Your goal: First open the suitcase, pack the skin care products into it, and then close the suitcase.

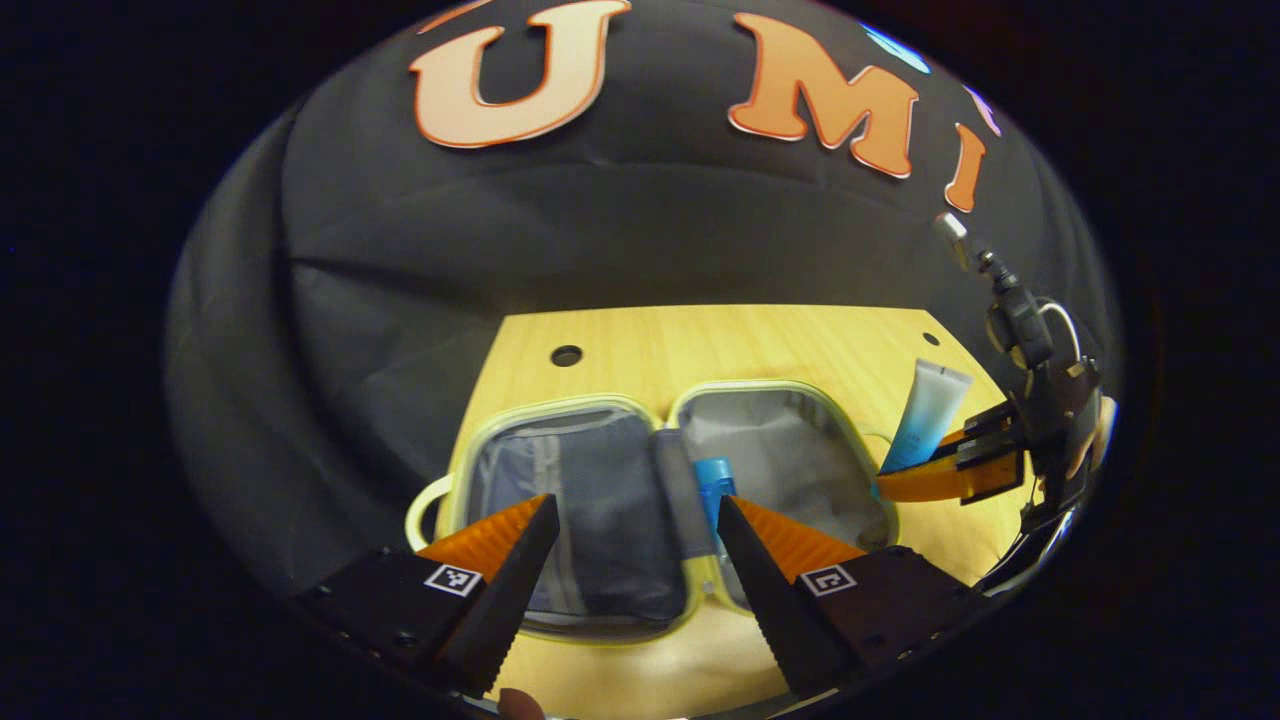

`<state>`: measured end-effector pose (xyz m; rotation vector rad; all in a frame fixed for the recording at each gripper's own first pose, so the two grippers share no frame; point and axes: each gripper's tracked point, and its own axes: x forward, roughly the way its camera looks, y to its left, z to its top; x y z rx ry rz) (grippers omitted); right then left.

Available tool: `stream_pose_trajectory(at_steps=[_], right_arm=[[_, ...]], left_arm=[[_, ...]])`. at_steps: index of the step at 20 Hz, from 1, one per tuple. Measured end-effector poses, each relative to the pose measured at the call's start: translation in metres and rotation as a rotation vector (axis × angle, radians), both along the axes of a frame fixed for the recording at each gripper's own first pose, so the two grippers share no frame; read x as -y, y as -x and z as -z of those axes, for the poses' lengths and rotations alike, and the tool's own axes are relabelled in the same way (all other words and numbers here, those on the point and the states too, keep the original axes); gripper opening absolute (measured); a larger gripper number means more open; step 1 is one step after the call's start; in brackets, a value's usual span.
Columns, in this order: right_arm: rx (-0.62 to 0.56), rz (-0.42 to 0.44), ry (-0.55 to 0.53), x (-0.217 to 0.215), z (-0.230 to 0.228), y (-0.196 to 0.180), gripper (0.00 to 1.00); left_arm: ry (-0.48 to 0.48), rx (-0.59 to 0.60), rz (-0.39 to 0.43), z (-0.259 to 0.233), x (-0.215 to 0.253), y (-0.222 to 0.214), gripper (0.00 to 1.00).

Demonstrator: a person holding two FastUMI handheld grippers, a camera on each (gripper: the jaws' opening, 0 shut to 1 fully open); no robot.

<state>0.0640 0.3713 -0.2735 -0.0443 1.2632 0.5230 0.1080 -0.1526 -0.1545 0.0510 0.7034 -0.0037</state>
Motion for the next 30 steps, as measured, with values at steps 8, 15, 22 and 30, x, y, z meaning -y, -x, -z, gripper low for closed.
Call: stream_pose_trajectory(at_steps=[8,15,22,30], right_arm=[[-0.155,0.054,0.109,-0.01,0.067,0.006,0.42],[-0.12,0.113,0.086,-0.016,0.06,-0.006,0.64],[-0.008,0.088,0.007,-0.024,0.025,-0.006,0.95],[0.156,0.1,-0.064,-0.015,-0.028,-0.009,0.96]], left_arm=[[0.036,-0.034,-0.117,0.02,-0.072,0.045,0.99],[0.058,-0.049,-0.15,0.028,-0.094,0.06,0.99],[0.081,-0.025,-0.172,0.026,-0.114,0.059,0.99],[0.237,0.031,-0.28,0.044,-0.197,0.055,0.98]])
